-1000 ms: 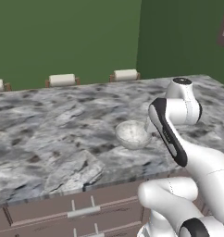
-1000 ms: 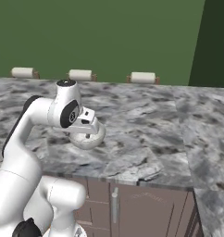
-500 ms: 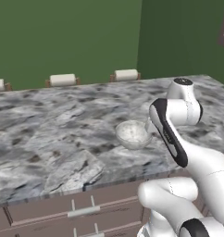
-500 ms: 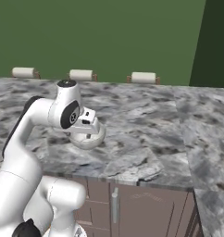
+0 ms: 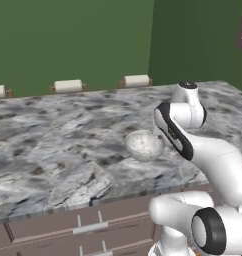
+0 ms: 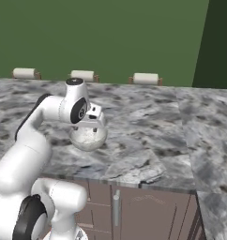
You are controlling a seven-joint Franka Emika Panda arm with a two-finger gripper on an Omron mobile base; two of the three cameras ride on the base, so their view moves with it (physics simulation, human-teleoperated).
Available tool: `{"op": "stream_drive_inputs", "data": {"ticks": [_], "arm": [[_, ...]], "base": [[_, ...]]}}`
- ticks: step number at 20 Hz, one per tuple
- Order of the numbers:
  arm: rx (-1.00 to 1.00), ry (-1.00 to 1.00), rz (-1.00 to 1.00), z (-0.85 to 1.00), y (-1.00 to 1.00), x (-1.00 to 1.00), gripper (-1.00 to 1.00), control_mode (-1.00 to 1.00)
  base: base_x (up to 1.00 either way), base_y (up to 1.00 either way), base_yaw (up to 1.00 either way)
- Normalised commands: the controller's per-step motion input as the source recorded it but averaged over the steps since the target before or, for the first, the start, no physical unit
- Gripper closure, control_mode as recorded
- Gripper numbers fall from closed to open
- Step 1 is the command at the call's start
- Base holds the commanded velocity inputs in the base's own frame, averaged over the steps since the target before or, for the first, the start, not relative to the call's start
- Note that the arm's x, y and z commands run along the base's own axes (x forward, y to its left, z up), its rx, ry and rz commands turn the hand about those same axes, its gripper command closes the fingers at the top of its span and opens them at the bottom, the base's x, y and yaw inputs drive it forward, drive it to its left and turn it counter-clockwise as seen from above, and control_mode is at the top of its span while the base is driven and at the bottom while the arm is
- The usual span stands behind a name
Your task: Pick the strainer and bowl and place them in the sink. Then turn on the water.
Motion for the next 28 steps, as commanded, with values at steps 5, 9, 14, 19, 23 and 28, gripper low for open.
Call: {"op": "stream_drive_inputs", "data": {"ticks": [5,9,14,19,23,28], "arm": [[0.00,0.00,-0.03,-0.04,0.00,0.55,-1.00,-1.00],[0.00,0.00,0.00,-0.19,-0.11,0.43,-1.00,-1.00],[0.00,0.00,0.00,-0.16,-0.24,0.25,-1.00,-1.00],[0.01,0.00,0.00,-0.24,-0.26,0.08,-1.00,-1.00],[0.00,0.00,0.00,-0.20,-0.04,0.08,-1.00,-1.00],[0.00,0.00,0.00,-0.27,0.00,0.00,-1.00,-1.00]], "base": [[0.00,0.00,0.00],[0.00,0.00,0.00],[0.00,0.00,0.00],[0.00,0.00,0.00],[0.00,0.00,0.00],[0.00,0.00,0.00]]}}
